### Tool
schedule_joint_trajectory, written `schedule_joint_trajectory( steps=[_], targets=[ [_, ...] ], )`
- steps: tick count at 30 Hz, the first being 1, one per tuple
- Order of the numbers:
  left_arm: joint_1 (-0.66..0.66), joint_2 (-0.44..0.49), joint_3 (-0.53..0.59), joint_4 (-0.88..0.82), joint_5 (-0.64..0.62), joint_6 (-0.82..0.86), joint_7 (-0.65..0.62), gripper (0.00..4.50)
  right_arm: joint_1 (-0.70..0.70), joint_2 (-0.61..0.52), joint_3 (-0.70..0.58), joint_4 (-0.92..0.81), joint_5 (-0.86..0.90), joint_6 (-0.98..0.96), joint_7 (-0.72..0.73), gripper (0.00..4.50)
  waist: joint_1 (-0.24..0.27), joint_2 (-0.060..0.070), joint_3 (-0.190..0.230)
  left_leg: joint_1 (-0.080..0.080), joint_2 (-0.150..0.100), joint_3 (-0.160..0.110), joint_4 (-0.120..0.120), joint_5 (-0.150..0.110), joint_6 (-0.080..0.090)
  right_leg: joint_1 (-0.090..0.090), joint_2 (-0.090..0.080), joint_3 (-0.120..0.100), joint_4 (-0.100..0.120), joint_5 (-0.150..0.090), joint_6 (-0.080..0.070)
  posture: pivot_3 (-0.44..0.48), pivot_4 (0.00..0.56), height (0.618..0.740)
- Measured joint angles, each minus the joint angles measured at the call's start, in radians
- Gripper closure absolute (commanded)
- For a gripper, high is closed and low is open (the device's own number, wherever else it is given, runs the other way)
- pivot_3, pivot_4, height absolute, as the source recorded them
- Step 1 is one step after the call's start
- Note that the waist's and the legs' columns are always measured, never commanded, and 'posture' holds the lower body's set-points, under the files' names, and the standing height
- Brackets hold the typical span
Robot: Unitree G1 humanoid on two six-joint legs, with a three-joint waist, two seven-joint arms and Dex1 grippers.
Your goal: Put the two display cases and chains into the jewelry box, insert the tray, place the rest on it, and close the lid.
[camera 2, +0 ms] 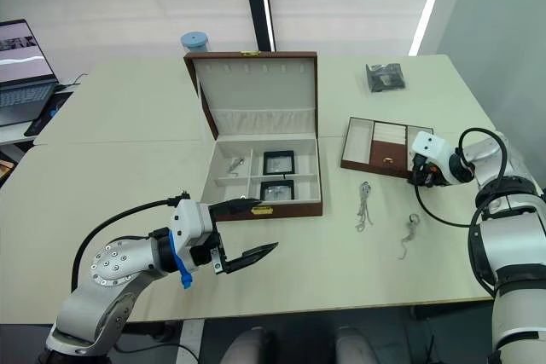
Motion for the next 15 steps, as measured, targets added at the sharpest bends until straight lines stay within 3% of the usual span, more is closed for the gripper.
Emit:
schedule_joint_trajectory(
  steps=[3, 15],
  targets=[
    [0.004, 0.0, 0.0, 0.0, 0.0, 0.0, 0.0, 0.0, -0.001, 0.007, -0.007, 0.0, -0.001, 0.001, 0.008, 4.46, -0.001, 0.0, 0.0, 0.001, 0.0, 0.0, 0.0, 0.0, 0.0, 0.0, 0.0, 0.0, 0.0, 0.0, 0.0, 0.0, 0.15, 0.74],
    [0.006, -0.014, -0.001, 0.037, 0.003, -0.027, -0.001, 0.0, -0.014, 0.008, -0.027, 0.005, 0.0, 0.058, 0.088, 4.46, 0.0, 0.0, 0.0, 0.0, 0.0, 0.0, 0.0, 0.0, 0.0, 0.0, 0.0, 0.0, 0.0, 0.0, 0.0, 0.0, 0.15, 0.74]
  ],
)
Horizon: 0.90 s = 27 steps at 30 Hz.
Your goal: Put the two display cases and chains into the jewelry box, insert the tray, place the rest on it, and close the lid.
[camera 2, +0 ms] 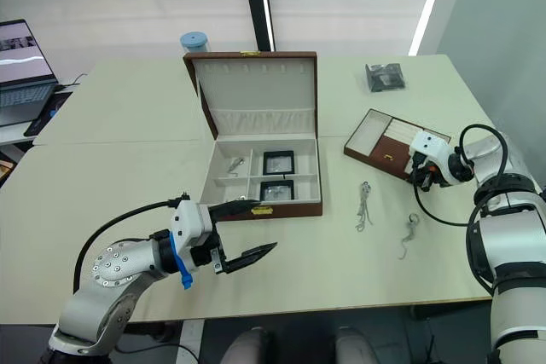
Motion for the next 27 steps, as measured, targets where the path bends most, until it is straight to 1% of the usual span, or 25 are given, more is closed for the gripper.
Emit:
schedule_joint_trajectory(
  steps=[5, 7, 10, 12, 15, 16, 18, 19, 22, 25, 27],
  targets=[
    [-0.002, -0.015, -0.004, 0.022, 0.006, -0.022, 0.0, 0.0, -0.004, 0.0, -0.002, -0.003, 0.0, 0.018, 0.018, 4.46, 0.0, 0.0, 0.0, 0.0, 0.0, 0.0, 0.0, 0.0, 0.0, 0.0, 0.0, 0.0, 0.0, 0.0, 0.0, 0.0, 0.15, 0.74],
    [0.0, -0.031, -0.006, 0.036, 0.014, -0.029, 0.001, 0.0, -0.004, -0.016, -0.003, -0.02, 0.001, 0.018, 0.051, 4.46, 0.001, 0.002, 0.001, -0.001, 0.0, 0.001, 0.0, 0.0, 0.0, -0.001, 0.0, 0.0, 0.0, 0.0, 0.0, 0.0, 0.15, 0.74],
    [0.006, -0.037, -0.008, 0.036, 0.019, -0.046, 0.002, 0.0, 0.0, -0.061, -0.019, -0.087, 0.02, 0.018, 0.117, 4.46, 0.001, 0.003, 0.002, -0.001, 0.0, 0.001, 0.0, 0.0, 0.0, -0.002, 0.0, 0.0, 0.0, 0.0, 0.0, 0.0, 0.15, 0.74],
    [0.014, -0.044, -0.008, 0.036, 0.019, -0.053, 0.003, 0.0, 0.014, -0.1, -0.028, -0.162, 0.038, 0.02, 0.162, 4.46, 0.002, 0.003, 0.002, -0.001, 0.0, 0.001, 0.0, 0.0, 0.0, -0.002, 0.0, 0.0, 0.0, 0.0, 0.0, 0.0, 0.15, 0.74],
    [0.033, -0.046, -0.002, 0.035, 0.019, -0.063, 0.005, 0.0, 0.105, -0.162, -0.056, -0.339, 0.083, 0.068, 0.227, 4.46, 0.003, 0.003, 0.002, -0.001, 0.0, 0.0, 0.0, 0.0, 0.0, -0.001, 0.0, 0.0, -0.001, 0.0, 0.0, 0.0, 0.15, 0.74],
    [0.042, -0.047, -0.002, 0.034, 0.019, -0.064, 0.007, 0.0, 0.178, -0.195, -0.067, -0.463, 0.114, 0.126, 0.262, 4.46, 0.004, 0.003, 0.002, -0.001, 0.0, -0.001, 0.0, 0.0, 0.0, -0.001, 0.0, 0.0, -0.001, 0.0, 0.0, 0.0, 0.15, 0.74],
    [0.053, -0.046, 0.0, 0.032, 0.019, -0.064, 0.01, 0.0, 0.267, -0.232, -0.079, -0.621, 0.152, 0.214, 0.308, 4.46, 0.004, 0.003, 0.002, -0.001, 0.0, 0.0, 0.0, 0.0, 0.0, -0.001, 0.0, 0.0, 0.0, 0.0, 0.0, 0.0, 0.15, 0.74],
    [0.059, -0.047, 0.002, 0.025, 0.018, -0.065, 0.011, 0.0, 0.342, -0.264, -0.098, -0.749, 0.18, 0.274, 0.322, 4.46, 0.004, 0.004, 0.002, -0.002, 0.0, -0.001, 0.0, 0.0, 0.0, -0.001, 0.0, 0.0, 0.0, 0.0, 0.0, 0.0, 0.15, 0.74],
    [0.1, -0.044, 0.026, 0.018, 0.015, -0.067, 0.023, 0.0, 0.49, -0.335, -0.145, -1.059, 0.269, 0.458, 0.344, 4.46, 0.002, 0.006, 0.003, -0.002, 0.0, -0.001, 0.0, 0.0, 0.0, -0.001, 0.0, 0.0, 0.0, 0.0, 0.0, 0.0, 0.15, 0.74],
    [0.136, -0.05, 0.04, 0.016, 0.014, -0.071, 0.034, 0.0, 0.56, -0.369, -0.191, -1.297, 0.353, 0.609, 0.331, 4.46, -0.004, 0.006, 0.002, 0.001, 0.0, -0.001, 0.0, 0.0, 0.0, 0.0, 0.0, 0.0, 0.001, 0.0, 0.0, 0.0, 0.15, 0.74],
    [0.153, -0.055, 0.042, 0.016, 0.014, -0.072, 0.049, 0.0, 0.587, -0.375, -0.202, -1.408, 0.39, 0.659, 0.316, 4.46, -0.002, 0.006, 0.003, 0.0, 0.001, -0.002, 0.0, 0.0, 0.0, 0.001, 0.0, -0.002, 0.001, 0.0, 0.0, 0.0, 0.15, 0.74]
  ],
)
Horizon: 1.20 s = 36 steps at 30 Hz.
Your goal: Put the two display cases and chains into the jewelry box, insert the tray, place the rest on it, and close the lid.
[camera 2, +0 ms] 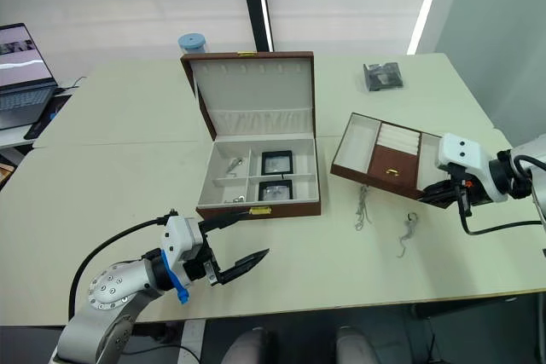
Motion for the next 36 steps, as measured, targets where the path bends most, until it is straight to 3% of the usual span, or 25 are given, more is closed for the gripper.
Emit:
schedule_joint_trajectory(
  steps=[6, 12, 20, 26, 36],
  targets=[
    [0.071, -0.031, 0.043, -0.032, -0.001, -0.008, 0.061, 0.0, 0.035, 0.005, 0.031, -0.224, 0.082, 0.132, -0.065, 4.46, 0.006, -0.001, 0.0, -0.001, -0.001, -0.001, 0.0, 0.0, 0.0, 0.0, -0.001, -0.001, -0.001, 0.0, 0.0, 0.0, 0.15, 0.74],
    [0.128, -0.073, 0.061, -0.043, 0.006, -0.021, 0.122, 0.0, -0.096, 0.142, 0.222, -0.257, 0.084, 0.241, -0.162, 4.46, 0.0, -0.001, 0.0, -0.001, -0.001, -0.001, 0.0, 0.0, 0.0, -0.001, 0.0, -0.001, 0.0, 0.0, 0.0, 0.0, 0.15, 0.74],
    [0.246, -0.135, 0.07, -0.107, 0.041, -0.055, 0.214, 0.0, -0.305, 0.347, 0.434, -0.184, 0.038, 0.261, -0.247, 4.46, 0.003, -0.001, 0.001, -0.002, -0.001, -0.002, 0.0, 0.0, 0.0, -0.001, -0.001, -0.002, -0.001, 0.0, 0.0, 0.0, 0.15, 0.74],
    [0.355, -0.189, 0.075, -0.165, 0.075, -0.083, 0.284, 0.0, -0.451, 0.472, 0.561, -0.024, -0.031, 0.258, -0.286, 4.46, 0.002, -0.001, 0.0, -0.002, -0.001, -0.003, 0.0, 0.0, 0.0, -0.002, -0.001, -0.003, 0.0, 0.0, 0.0, 0.0, 0.15, 0.74],
    [0.452, -0.255, 0.082, -0.192, 0.115, -0.144, 0.371, 0.0, -0.563, 0.507, 0.658, 0.113, -0.081, 0.209, -0.214, 4.46, 0.003, -0.002, 0.0, -0.004, -0.001, -0.006, 0.0, 0.0, 0.001, -0.003, -0.001, -0.005, -0.001, 0.0, 0.0, 0.0, 0.15, 0.74]
  ],
)
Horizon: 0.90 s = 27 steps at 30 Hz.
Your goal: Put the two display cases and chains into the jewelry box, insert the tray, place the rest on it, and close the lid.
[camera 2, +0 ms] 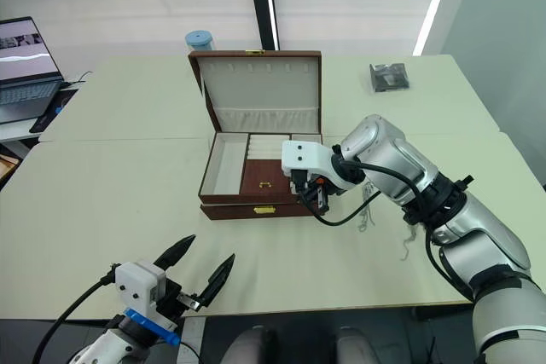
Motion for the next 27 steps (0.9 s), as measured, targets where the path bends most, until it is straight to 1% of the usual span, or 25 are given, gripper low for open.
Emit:
schedule_joint_trajectory(
  steps=[9, 13, 19, 27],
  targets=[
    [-0.01, -0.022, -0.026, -0.001, 0.026, -0.007, 0.041, 0.0, -0.062, 0.063, 0.019, 0.142, -0.054, -0.046, 0.028, 4.46, 0.0, 0.0, 0.0, 0.0, 0.0, 0.0, 0.0, 0.0, 0.0, 0.0, 0.0, 0.0, 0.0, 0.0, 0.0, 0.0, 0.15, 0.74],
    [-0.01, -0.026, -0.039, -0.001, 0.03, -0.02, 0.043, 0.0, -0.072, 0.079, 0.019, 0.17, -0.064, -0.048, 0.031, 4.46, 0.0, 0.0, 0.0, 0.0, 0.0, 0.0, 0.0, 0.0, 0.0, 0.0, 0.0, 0.0, 0.0, 0.0, 0.0, 0.0, 0.15, 0.74],
    [-0.012, -0.026, -0.039, -0.001, 0.032, -0.022, 0.055, 0.0, -0.073, 0.085, 0.016, 0.173, -0.075, -0.039, 0.044, 4.46, 0.0, 0.0, 0.0, 0.0, 0.0, 0.0, 0.0, 0.0, 0.0, 0.0, 0.0, 0.0, 0.0, 0.0, 0.0, 0.0, 0.15, 0.74],
    [-0.013, -0.024, -0.046, -0.001, 0.032, -0.021, 0.06, 0.0, -0.073, 0.11, 0.007, 0.151, -0.075, 0.051, 0.032, 4.46, -0.001, 0.0, 0.0, 0.0, 0.0, 0.0, 0.0, 0.0, 0.0, 0.0, 0.0, 0.0, 0.0, 0.0, 0.0, 0.0, 0.15, 0.74]
  ],
)
